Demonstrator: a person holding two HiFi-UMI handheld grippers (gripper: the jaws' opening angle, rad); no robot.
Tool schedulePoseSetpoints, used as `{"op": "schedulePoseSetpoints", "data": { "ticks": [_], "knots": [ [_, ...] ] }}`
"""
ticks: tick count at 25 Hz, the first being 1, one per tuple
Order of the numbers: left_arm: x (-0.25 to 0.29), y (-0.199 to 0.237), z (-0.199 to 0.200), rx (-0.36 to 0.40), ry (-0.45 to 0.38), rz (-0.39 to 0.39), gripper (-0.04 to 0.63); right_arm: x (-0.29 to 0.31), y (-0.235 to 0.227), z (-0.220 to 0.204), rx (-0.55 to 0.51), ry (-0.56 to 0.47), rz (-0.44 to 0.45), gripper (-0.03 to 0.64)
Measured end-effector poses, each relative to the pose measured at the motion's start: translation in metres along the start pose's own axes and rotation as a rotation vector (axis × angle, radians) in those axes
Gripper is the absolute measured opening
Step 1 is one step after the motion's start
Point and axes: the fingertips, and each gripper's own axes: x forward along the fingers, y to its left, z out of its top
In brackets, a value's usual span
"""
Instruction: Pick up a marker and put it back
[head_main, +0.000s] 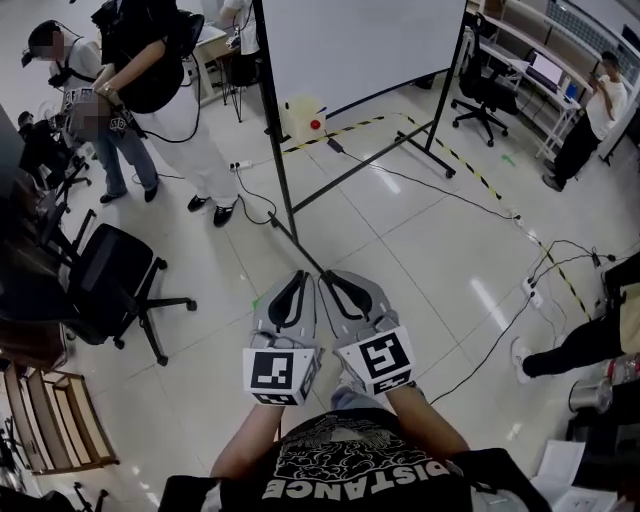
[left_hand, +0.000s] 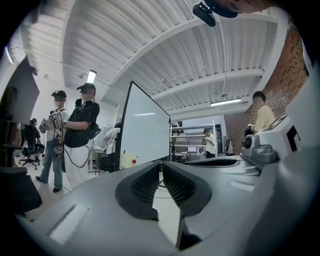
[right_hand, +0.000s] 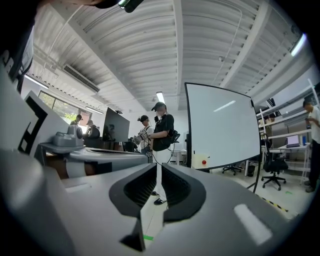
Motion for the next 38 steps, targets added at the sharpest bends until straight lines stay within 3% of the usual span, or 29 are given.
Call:
{"op": "schedulePoseSetpoints", "data": {
  "ticks": [10, 23, 31, 38],
  "knots": [
    [0.089, 0.010, 0.003, 0.025, 0.027, 0.050, 0.014, 0.051, -0.074, 0.005, 0.025, -0.020, 0.062, 0.003],
    [0.150, 0.022, -0.004, 0.039, 0.044, 0.084, 0.014, 0.090, -0.127, 0.000, 0.036, -0.029, 0.088, 0.003],
    [0.196, 0.058, -0.006, 0.020, 0.029, 0.089, 0.014, 0.141, -0.152, 0.000, 0.018, -0.020, 0.089, 0.003],
    [0.249, 0.115, -0.004, -0.001, 0.032, 0.081, 0.014, 0.213, -0.171, 0.000, 0.020, 0.000, 0.077, 0.003]
  ]
}}
